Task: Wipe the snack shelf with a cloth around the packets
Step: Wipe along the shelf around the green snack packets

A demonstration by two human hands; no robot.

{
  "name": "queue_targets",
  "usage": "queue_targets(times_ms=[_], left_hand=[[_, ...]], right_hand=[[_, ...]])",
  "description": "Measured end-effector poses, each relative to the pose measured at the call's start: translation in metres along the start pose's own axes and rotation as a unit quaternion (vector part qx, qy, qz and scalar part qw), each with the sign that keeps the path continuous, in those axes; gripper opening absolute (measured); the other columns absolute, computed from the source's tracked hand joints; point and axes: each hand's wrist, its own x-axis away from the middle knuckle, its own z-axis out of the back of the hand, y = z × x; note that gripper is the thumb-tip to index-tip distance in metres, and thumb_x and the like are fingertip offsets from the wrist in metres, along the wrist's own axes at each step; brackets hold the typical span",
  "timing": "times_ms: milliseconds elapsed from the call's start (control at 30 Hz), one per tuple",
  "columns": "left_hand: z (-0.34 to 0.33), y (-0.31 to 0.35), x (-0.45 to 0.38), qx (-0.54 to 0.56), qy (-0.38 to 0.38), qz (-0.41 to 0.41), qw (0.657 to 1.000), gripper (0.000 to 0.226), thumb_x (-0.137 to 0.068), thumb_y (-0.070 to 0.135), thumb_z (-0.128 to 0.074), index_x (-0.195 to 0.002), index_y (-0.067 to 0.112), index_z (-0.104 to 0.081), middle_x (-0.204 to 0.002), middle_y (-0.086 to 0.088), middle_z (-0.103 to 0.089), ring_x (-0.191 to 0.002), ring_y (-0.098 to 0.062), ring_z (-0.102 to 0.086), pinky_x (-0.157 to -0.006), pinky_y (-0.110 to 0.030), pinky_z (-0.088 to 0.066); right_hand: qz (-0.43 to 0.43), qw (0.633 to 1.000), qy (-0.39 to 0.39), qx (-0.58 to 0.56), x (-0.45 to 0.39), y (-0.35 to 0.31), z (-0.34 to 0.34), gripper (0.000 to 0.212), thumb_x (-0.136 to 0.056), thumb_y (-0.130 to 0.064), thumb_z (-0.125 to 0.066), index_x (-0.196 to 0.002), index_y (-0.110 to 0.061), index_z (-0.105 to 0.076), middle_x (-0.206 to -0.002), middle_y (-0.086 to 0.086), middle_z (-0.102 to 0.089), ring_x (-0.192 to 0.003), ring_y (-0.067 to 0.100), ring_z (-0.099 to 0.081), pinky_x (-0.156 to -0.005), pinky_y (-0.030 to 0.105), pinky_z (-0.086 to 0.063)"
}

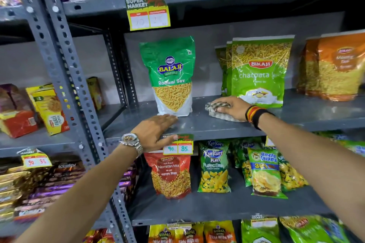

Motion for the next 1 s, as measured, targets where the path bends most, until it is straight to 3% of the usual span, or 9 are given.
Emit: queue_targets(times_ms=[167,300,367,500,567,633,767,867,1000], left_hand=[[-0.014,0.025,-0.019,0.012,-0.018,0.013,1.000,0.088,-0.092,0.077,-0.015,-0.157,0.020,-0.033,-0.158,-0.007,-0.043,-0.142,-0.026,-0.045,-0.111,-0.042,-0.042],[-0.014,0.024,-0.018,0.019,-0.016,0.019,1.000,0.080,-0.096,0.072,-0.021,-0.157,0.022,-0.030,-0.159,-0.006,-0.041,-0.142,-0.025,-0.044,-0.112,-0.042,-0.041],[-0.014,0.024,-0.019,0.018,-0.012,0.018,1.000,0.077,-0.097,0.070,-0.025,-0.158,0.023,-0.029,-0.159,-0.006,-0.041,-0.142,-0.025,-0.044,-0.113,-0.043,-0.041],[-0.014,0.026,-0.020,0.007,-0.005,0.013,1.000,0.071,-0.101,0.061,-0.037,-0.158,0.020,-0.030,-0.159,-0.007,-0.041,-0.143,-0.025,-0.043,-0.115,-0.039,-0.035],[-0.014,0.024,-0.022,0.004,0.000,-0.001,1.000,0.070,-0.101,0.057,-0.041,-0.158,0.018,-0.031,-0.159,-0.008,-0.041,-0.143,-0.025,-0.042,-0.115,-0.037,-0.034],[-0.016,0.021,-0.026,0.007,0.003,-0.023,1.000,0.070,-0.101,0.056,-0.041,-0.158,0.017,-0.029,-0.159,-0.009,-0.040,-0.144,-0.024,-0.041,-0.116,-0.037,-0.031],[-0.024,0.011,-0.035,0.014,-0.012,-0.052,0.998,0.073,-0.102,0.063,-0.031,-0.161,0.022,-0.020,-0.163,-0.004,-0.033,-0.149,-0.021,-0.033,-0.120,-0.043,-0.034],[-0.031,0.008,-0.036,0.023,-0.002,-0.052,0.998,0.075,-0.101,0.066,-0.026,-0.161,0.022,-0.018,-0.165,-0.003,-0.029,-0.151,-0.019,-0.029,-0.120,-0.044,-0.033],[-0.033,0.007,-0.037,0.032,0.008,-0.062,0.998,0.075,-0.101,0.065,-0.028,-0.161,0.020,-0.019,-0.166,-0.002,-0.025,-0.152,-0.018,-0.025,-0.123,-0.038,-0.026]], right_hand=[[0.024,0.999,-0.035,-0.007,0.007,0.004,-0.025,0.033,-0.094,-0.010,-0.059,-0.124,-0.021,-0.063,-0.115,-0.003,-0.069,-0.111,0.013,-0.062,-0.103,0.032,-0.047],[0.079,0.989,-0.122,0.019,0.052,-0.004,-0.005,0.036,-0.095,-0.019,-0.058,-0.130,-0.028,-0.059,-0.123,-0.017,-0.064,-0.110,-0.007,-0.057,-0.089,0.002,-0.040],[0.084,0.988,-0.128,-0.002,0.060,0.000,0.013,0.036,-0.095,-0.019,-0.059,-0.130,-0.027,-0.059,-0.123,-0.018,-0.064,-0.108,-0.012,-0.057,-0.090,0.002,-0.041],[0.071,0.996,-0.020,-0.044,0.021,0.012,0.032,0.033,-0.094,-0.009,-0.058,-0.127,-0.016,-0.061,-0.117,-0.003,-0.066,-0.103,0.003,-0.059,-0.088,0.005,-0.043],[0.057,0.998,0.006,-0.039,-0.010,0.010,0.031,0.033,-0.095,-0.007,-0.057,-0.126,-0.014,-0.061,-0.114,-0.003,-0.063,-0.107,0.008,-0.056,-0.097,0.017,-0.044],[0.043,0.998,0.016,-0.032,-0.043,0.009,0.023,0.033,-0.095,-0.007,-0.057,-0.128,-0.010,-0.060,-0.115,-0.001,-0.062,-0.111,0.010,-0.054,-0.099,0.020,-0.042],[0.025,0.999,0.025,0.000,-0.106,0.012,0.004,0.035,-0.093,-0.008,-0.059,-0.128,-0.009,-0.060,-0.127,0.007,-0.063,-0.114,0.014,-0.057,-0.084,0.001,-0.039],[0.002,0.998,0.028,0.064,-0.149,0.020,-0.007,0.034,-0.093,-0.011,-0.059,-0.126,-0.015,-0.062,-0.130,0.006,-0.063,-0.120,0.022,-0.057,-0.090,0.015,-0.037],[-0.042,0.995,0.017,0.093,-0.198,0.041,-0.021,0.033,-0.092,-0.014,-0.060,-0.125,-0.014,-0.063,-0.130,0.008,-0.063,-0.120,0.027,-0.058,-0.093,0.020,-0.038]])
